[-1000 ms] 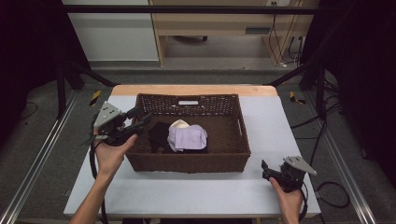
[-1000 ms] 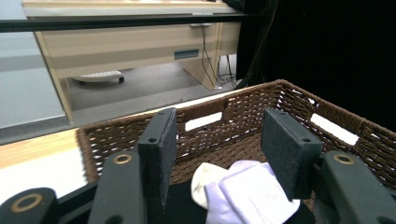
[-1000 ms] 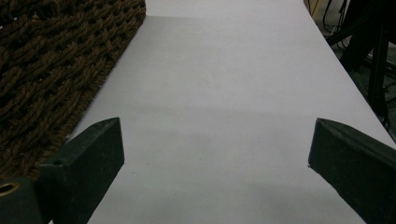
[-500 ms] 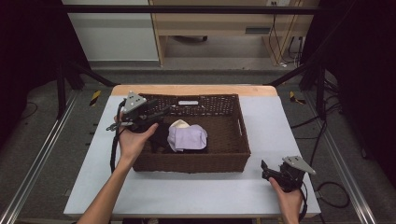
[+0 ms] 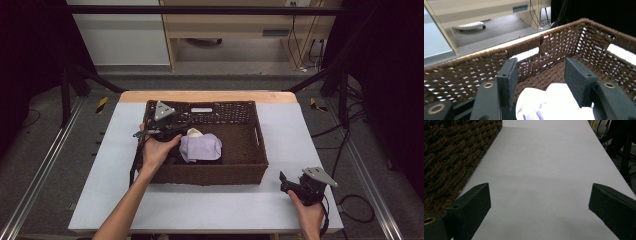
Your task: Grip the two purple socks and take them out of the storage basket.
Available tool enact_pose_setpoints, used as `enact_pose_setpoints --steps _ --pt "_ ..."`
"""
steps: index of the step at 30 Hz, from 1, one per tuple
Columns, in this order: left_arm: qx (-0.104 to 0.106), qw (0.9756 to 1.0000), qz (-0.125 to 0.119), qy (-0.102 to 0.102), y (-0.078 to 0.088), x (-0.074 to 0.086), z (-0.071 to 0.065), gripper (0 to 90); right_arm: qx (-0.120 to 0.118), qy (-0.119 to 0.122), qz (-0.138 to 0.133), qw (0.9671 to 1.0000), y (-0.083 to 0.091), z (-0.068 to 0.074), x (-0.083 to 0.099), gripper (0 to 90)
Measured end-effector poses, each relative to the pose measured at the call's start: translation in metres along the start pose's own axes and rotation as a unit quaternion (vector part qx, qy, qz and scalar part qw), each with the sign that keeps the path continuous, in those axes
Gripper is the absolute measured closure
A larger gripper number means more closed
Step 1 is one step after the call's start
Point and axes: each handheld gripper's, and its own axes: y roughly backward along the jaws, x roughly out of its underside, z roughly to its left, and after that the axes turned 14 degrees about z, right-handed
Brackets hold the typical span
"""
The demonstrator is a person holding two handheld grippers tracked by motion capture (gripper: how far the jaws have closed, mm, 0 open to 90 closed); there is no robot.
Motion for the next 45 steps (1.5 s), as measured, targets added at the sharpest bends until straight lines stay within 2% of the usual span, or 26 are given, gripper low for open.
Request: enact_pose_setpoints --steps 1,2,3,5,8,10,12,17,20,22,24,28,31,32,33,34,35,38,39,40,41,42,45 --pt "0.003 0.9999 0.01 -0.001 -0.007 0.003 -0.002 44.7 0.0 0.002 0.0 1.0 0.0 0.0 0.0 4.5" --pt "0.003 0.9999 0.01 -0.001 -0.007 0.003 -0.002 44.7 0.0 0.002 0.0 1.0 0.0 0.0 0.0 4.5" --pt "0.0 0.9998 0.022 -0.005 -0.012 0.005 -0.004 44.9 0.0 0.001 -0.001 1.0 0.0 0.0 0.0 4.5" --pt "0.002 0.9995 0.03 -0.011 -0.016 0.007 -0.006 46.0 0.0 0.0 -0.001 1.0 0.0 0.0 0.0 4.5" --pt "0.011 0.9995 0.027 -0.006 -0.019 0.009 -0.007 47.5 0.001 0.002 0.001 1.0 0.0 0.0 0.0 4.6" --pt "0.014 0.9992 0.036 -0.008 -0.022 0.011 -0.008 47.7 0.001 0.002 0.0 1.0 0.0 0.0 0.0 4.6" --pt "0.007 0.9981 0.056 -0.023 -0.025 0.013 -0.012 48.8 0.001 0.003 0.001 1.0 0.0 0.0 0.0 4.6" --pt "0.014 0.9967 0.073 -0.032 -0.031 0.017 -0.015 51.1 0.002 0.002 0.002 1.0 0.0 0.001 0.0 4.7" --pt "0.005 0.9948 0.094 -0.039 -0.035 0.019 -0.017 51.9 0.002 0.003 0.002 1.0 0.0 0.001 0.0 4.7" --pt "0.001 0.9944 0.097 -0.041 -0.036 0.019 -0.017 51.9 0.002 0.003 0.002 1.0 0.0 0.001 0.0 4.7" --pt "-0.002 0.994 0.104 -0.035 -0.037 0.02 -0.016 50.7 0.002 0.003 0.002 1.0 0.0 0.001 0.0 4.6" --pt "-0.012 0.991 0.128 -0.037 -0.042 0.022 -0.014 48.4 0.002 0.003 0.0 1.0 0.0 0.0 0.0 4.7" --pt "-0.008 0.9888 0.143 -0.039 -0.046 0.023 -0.014 48.2 0.002 0.002 0.001 1.0 0.0 0.0 0.0 4.7" --pt "-0.008 0.9888 0.143 -0.039 -0.046 0.023 -0.014 48.3 0.002 0.002 0.001 1.0 0.0 0.0 0.0 4.7" --pt "-0.008 0.987 0.155 -0.043 -0.048 0.023 -0.015 48.5 0.003 0.002 0.0 1.0 0.0 0.0 0.0 4.7" --pt "-0.008 0.987 0.155 -0.043 -0.048 0.023 -0.015 48.5 0.003 0.002 0.0 1.0 0.0 0.0 0.0 4.7" --pt "-0.006 0.9849 0.167 -0.046 -0.05 0.023 -0.015 48.5 0.002 0.003 0.001 1.0 0.0 0.0 0.0 4.7" --pt "-0.002 0.9816 0.184 -0.052 -0.054 0.024 -0.017 48.4 0.003 0.003 0.001 1.0 0.0 0.0 0.0 4.7" --pt "-0.003 0.9806 0.189 -0.052 -0.056 0.024 -0.017 49.8 0.002 0.002 0.002 1.0 0.0 0.0 0.0 4.7" --pt "-0.003 0.9806 0.189 -0.052 -0.056 0.024 -0.017 51.8 0.002 0.002 0.002 1.0 0.0 0.0 0.0 4.7" --pt "-0.001 0.9786 0.2 -0.05 -0.057 0.024 -0.017 54.4 0.002 0.003 0.002 1.0 0.0 0.0 0.0 4.7" --pt "0.002 0.9779 0.203 -0.047 -0.057 0.024 -0.016 57.4 0.002 0.002 0.001 1.0 0.0 0.0 0.0 4.7" --pt "0.009 0.9775 0.207 -0.041 -0.057 0.024 -0.016 69.1 0.002 0.002 0.0 1.0 0.0 0.0 0.0 4.7"
